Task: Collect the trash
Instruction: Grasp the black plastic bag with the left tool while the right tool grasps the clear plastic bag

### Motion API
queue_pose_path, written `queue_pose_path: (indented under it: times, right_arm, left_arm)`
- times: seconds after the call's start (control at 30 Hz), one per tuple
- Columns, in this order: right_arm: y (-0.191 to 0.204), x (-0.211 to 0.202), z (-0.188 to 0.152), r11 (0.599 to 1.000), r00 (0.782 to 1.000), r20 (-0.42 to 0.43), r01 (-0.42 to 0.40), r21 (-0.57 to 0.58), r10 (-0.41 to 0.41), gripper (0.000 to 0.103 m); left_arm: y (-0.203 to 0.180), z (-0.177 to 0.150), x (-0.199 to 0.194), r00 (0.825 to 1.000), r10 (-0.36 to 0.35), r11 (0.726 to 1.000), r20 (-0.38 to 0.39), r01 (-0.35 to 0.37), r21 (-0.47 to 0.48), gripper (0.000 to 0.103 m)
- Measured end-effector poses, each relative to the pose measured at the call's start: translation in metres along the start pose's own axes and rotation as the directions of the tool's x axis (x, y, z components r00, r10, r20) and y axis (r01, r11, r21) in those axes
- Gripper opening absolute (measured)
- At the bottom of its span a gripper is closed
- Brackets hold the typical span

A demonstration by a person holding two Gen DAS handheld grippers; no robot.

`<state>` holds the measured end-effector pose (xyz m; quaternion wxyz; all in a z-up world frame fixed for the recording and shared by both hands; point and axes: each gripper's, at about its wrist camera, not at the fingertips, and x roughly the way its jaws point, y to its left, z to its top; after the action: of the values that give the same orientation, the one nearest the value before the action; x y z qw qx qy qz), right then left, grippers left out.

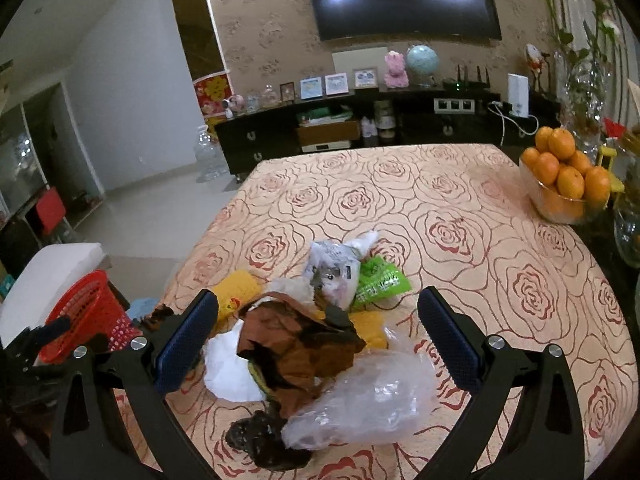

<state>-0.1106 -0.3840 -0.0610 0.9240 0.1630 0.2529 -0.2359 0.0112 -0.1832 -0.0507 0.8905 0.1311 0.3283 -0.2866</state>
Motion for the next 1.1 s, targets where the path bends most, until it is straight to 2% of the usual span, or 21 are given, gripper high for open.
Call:
queue_pose_path:
  times: [0.23, 0.4, 0.43, 0.57, 0.63, 0.9, 1.1]
  right_arm:
    - [-0.014, 0.006, 0.001, 0.999, 1.0, -0.008, 0.013, 0.042, -0.013, 0.097]
    - [-0.029, 0.008, 0.001, 0.995, 1.0, -0.021, 0.007, 0.099, -0.005, 0.097]
    - [-0.031, 0.008, 0.001, 0.994, 1.0, -0.026, 0.006, 0.111, -0.003, 0.097]
    - [-0.038, 0.01, -0.002, 0.991, 0.999, -0.043, 0.005, 0.136, 0.001, 0.097]
    - [-0.04, 0.01, -0.004, 0.99, 0.999, -0.053, 0.005, 0.141, 0.002, 0.097]
    - [-0.058, 0.009, -0.024, 0.982, 0.994, -0.112, 0.033, 0.187, -0.012, 0.097]
    - [-0.058, 0.019, -0.043, 0.983, 0.984, -0.18, 0.026, 0.184, 0.008, 0.096]
  left_arm:
    - [-0.029, 0.007, 0.049, 0.994, -0.084, 0.995, -0.076, 0.088, 0.044, 0.091]
    - [-0.031, -0.001, 0.074, 0.982, -0.136, 0.99, -0.133, 0.14, 0.021, 0.09]
    - [-0.03, -0.002, 0.079, 0.977, -0.151, 0.988, -0.147, 0.154, 0.006, 0.088]
    - [-0.022, -0.008, 0.095, 0.953, -0.221, 0.975, -0.206, 0.211, -0.072, 0.058]
    - [-0.018, -0.01, 0.098, 0.949, -0.236, 0.971, -0.21, 0.221, -0.089, 0.055]
    - [-0.01, -0.009, 0.083, 0.954, -0.246, 0.967, -0.173, 0.23, -0.107, 0.05]
    - [-0.001, -0.006, 0.062, 0.971, -0.211, 0.974, -0.114, 0.2, -0.103, 0.05]
